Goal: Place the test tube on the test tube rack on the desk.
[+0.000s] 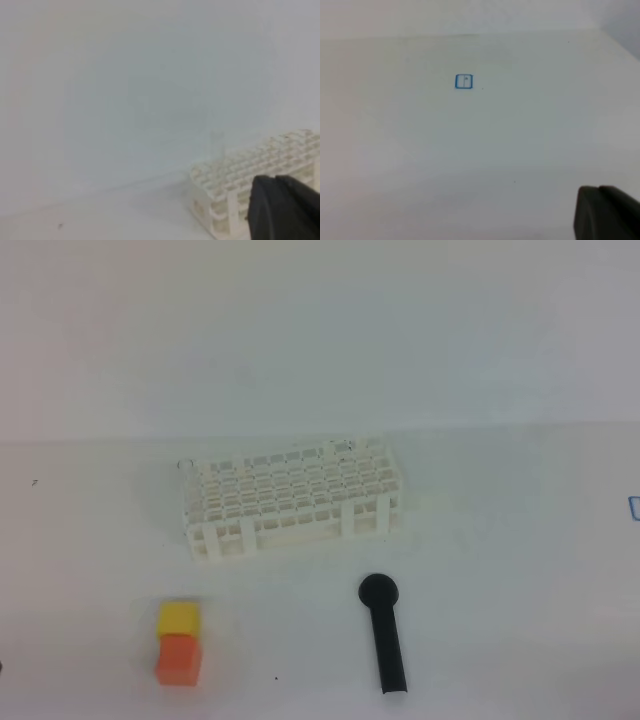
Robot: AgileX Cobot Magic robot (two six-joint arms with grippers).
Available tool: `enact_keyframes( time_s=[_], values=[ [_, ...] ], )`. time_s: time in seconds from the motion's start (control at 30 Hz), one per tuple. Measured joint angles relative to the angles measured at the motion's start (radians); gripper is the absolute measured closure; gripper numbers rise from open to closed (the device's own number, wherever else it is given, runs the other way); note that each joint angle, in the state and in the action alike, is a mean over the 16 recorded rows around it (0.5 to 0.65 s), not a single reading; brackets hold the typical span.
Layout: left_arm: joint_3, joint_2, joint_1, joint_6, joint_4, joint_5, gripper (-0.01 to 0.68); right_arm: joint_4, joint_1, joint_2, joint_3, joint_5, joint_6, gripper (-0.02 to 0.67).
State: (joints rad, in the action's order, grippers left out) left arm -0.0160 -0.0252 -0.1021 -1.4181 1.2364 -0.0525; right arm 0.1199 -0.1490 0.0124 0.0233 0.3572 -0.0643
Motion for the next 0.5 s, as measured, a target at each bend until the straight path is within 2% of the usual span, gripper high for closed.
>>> enact_keyframes(
  time_s=[0.17,0.33,0.5],
  values=[
    [-0.022,0.0,0.0,0.531,-0.493,0.0,0.673,0.0,0.0,0.0,0.0,0.0,0.0,0.65],
    [-0.012,0.0,0.001,1.049,-0.903,0.082,0.673,0.0,0.0,0.0,0.0,0.0,0.0,0.65],
    [0.018,0.0,0.002,1.368,-1.167,0.153,0.673,0.0,0.0,0.0,0.0,0.001,0.0,0.65]
  ],
)
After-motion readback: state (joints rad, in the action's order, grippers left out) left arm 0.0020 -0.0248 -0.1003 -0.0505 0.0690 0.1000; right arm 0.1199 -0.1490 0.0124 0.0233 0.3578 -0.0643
